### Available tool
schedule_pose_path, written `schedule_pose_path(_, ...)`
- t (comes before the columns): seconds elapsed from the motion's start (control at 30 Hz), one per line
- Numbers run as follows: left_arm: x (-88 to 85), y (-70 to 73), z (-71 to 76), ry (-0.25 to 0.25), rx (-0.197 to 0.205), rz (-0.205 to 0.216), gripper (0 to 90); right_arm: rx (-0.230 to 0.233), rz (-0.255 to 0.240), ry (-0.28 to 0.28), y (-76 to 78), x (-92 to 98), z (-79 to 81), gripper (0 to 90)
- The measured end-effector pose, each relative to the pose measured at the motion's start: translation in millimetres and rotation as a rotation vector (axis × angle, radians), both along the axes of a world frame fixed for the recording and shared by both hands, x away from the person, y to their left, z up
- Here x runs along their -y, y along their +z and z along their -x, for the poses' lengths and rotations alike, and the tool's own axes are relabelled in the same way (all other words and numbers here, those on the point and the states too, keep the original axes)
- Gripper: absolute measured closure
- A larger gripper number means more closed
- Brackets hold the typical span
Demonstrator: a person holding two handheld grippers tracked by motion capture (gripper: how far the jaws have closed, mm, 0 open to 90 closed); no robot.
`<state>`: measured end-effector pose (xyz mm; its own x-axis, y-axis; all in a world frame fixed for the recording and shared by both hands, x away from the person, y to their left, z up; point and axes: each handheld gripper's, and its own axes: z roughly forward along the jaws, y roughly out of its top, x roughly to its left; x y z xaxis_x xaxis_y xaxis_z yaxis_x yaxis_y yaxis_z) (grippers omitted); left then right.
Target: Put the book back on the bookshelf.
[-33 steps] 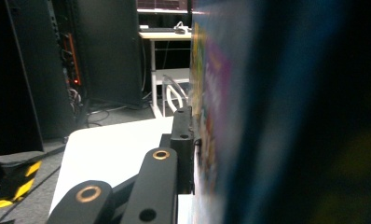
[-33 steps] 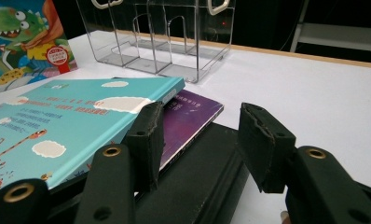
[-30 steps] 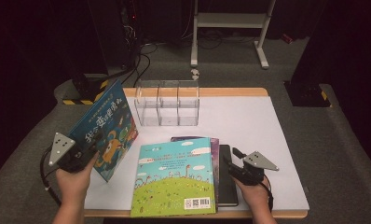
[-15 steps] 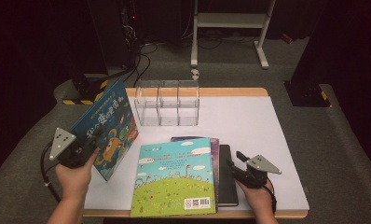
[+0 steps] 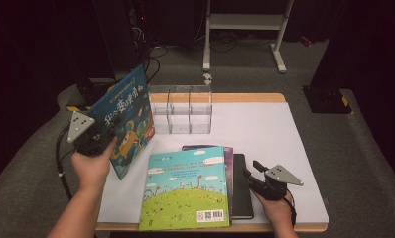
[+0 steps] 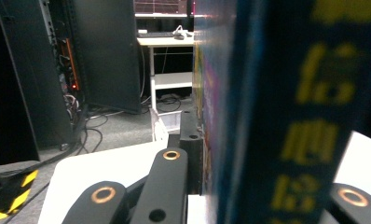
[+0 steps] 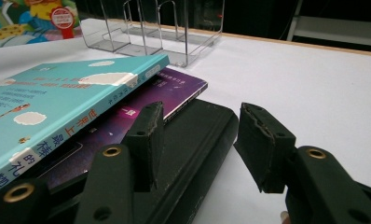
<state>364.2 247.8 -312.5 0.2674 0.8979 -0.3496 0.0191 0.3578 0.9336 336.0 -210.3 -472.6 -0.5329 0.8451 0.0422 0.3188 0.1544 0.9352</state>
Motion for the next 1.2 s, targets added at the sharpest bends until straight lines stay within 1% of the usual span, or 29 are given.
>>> schedule_pose_path(0.03,2.0,1.3,-2.9,0.004,0.000,0.006,83.1,-0.001,-0.005,-0.002,0.1,0.8,-0.2,50.7)
schedule_pose_path(0.2,11.5,2.9,-18.5,0.025,0.005,0.013,83.1,0.002,-0.001,-0.005,-0.4,2.6,-0.8,50.7)
schedule_pose_path(0.23,15.9,3.1,-25.1,0.033,0.008,0.014,83.1,0.002,-0.001,-0.007,-0.3,3.2,-0.6,50.7)
schedule_pose_path(0.27,15.9,3.1,-25.1,0.033,0.008,0.014,83.1,0.002,-0.001,-0.007,-0.3,3.2,-0.6,50.7)
schedule_pose_path(0.33,19.9,2.3,-30.9,0.042,0.019,0.006,83.0,0.003,-0.007,-0.008,0.0,3.8,-0.6,50.7)
schedule_pose_path(0.43,25.5,0.4,-40.7,0.061,0.032,0.006,83.1,0.002,-0.007,-0.009,0.0,3.9,-0.1,50.7)
schedule_pose_path(0.53,30.0,-1.1,-52.0,0.074,0.025,-0.001,83.1,0.005,-0.008,-0.003,0.2,3.7,0.6,50.7)
schedule_pose_path(0.7,36.3,-1.5,-72.0,0.088,0.012,0.013,83.1,0.006,-0.014,-0.001,0.3,4.9,-0.3,50.7)
schedule_pose_path(0.8,41.8,-0.1,-83.0,0.100,0.016,-0.001,83.1,0.004,-0.020,-0.003,0.5,5.7,-0.8,50.7)
schedule_pose_path(0.83,44.1,0.3,-86.1,0.103,0.023,-0.005,83.1,0.004,-0.020,-0.004,0.6,5.8,-0.7,50.7)
schedule_pose_path(0.93,48.8,1.1,-93.8,0.110,0.026,-0.023,83.1,0.006,-0.019,-0.003,0.8,6.8,-0.6,50.8)
schedule_pose_path(0.97,51.9,0.9,-98.3,0.113,0.027,-0.022,83.1,0.003,-0.025,-0.002,0.8,7.5,-0.8,50.8)
schedule_pose_path(1.0,51.9,0.9,-98.3,0.113,0.027,-0.022,83.1,0.003,-0.025,-0.002,0.8,7.5,-0.8,50.8)
schedule_pose_path(1.1,55.1,0.0,-104.8,0.119,0.018,-0.020,83.1,0.003,-0.031,0.000,0.5,7.9,-1.6,50.9)
schedule_pose_path(1.17,57.6,-2.1,-110.5,0.133,0.022,-0.024,83.1,0.003,-0.032,0.003,0.6,7.6,-1.4,50.9)
schedule_pose_path(1.2,57.6,-2.1,-110.5,0.133,0.022,-0.024,83.1,0.003,-0.032,0.003,0.6,7.6,-1.4,50.9)
